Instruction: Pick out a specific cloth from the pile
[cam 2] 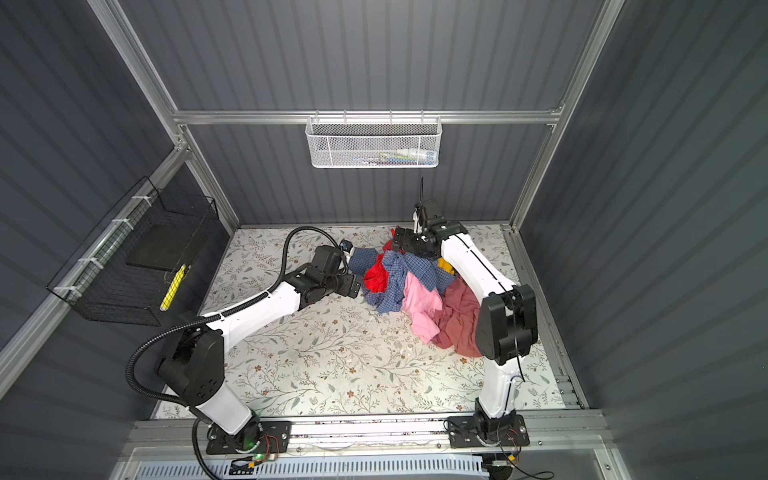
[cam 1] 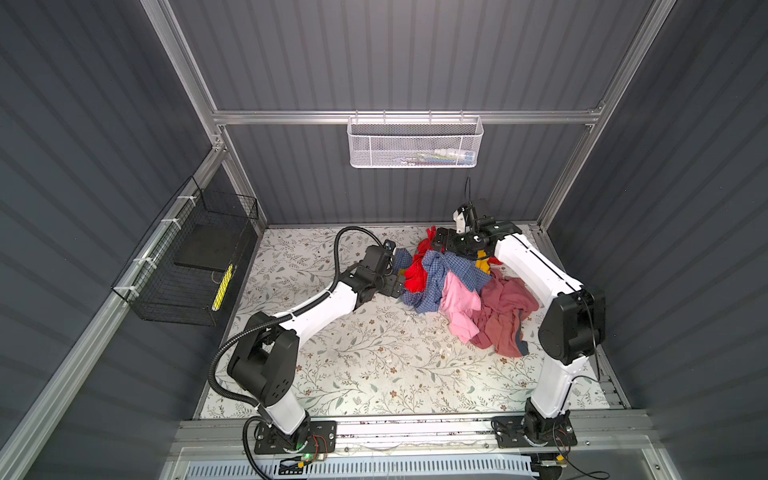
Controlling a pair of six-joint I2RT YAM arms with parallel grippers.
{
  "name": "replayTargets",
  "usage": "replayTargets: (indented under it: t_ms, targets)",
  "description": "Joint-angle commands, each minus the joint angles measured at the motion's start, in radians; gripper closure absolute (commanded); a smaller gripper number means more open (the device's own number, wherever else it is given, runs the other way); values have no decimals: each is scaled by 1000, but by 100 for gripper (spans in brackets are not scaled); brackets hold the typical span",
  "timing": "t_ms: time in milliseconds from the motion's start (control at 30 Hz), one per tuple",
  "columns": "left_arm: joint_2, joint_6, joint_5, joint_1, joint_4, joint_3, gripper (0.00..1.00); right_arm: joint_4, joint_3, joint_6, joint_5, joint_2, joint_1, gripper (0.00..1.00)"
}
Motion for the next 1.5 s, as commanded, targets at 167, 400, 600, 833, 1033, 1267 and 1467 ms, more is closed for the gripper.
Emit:
replayTargets:
  t_ms: [167, 400, 600, 833, 1033, 1267, 1467]
  targets:
    - [-29, 19, -43, -2, -38, 33, 0, -145, -62, -127, 267, -251, -16, 1]
    - [-23, 10, -18, -1, -48, 47, 0, -312, -123, -224, 318, -382, -50, 1]
    - [-26, 4, 14, -1, -40, 46, 0, -373, -343, -131, 272, -551, -51, 5]
    - [-32, 11, 34, -2, -41, 42, 0, -383, -611, -21, 173, -739, -56, 30]
    - [-41, 4, 50, -2, -40, 35, 0, -231, -840, 58, 85, -888, -1, 33]
    - [-54, -10, 51, -2, -32, 22, 0, 23, -916, 124, 242, -780, 208, 25]
    - [-77, -15, 34, -2, -32, 4, 0, 104, -891, 175, 434, -589, 297, 22]
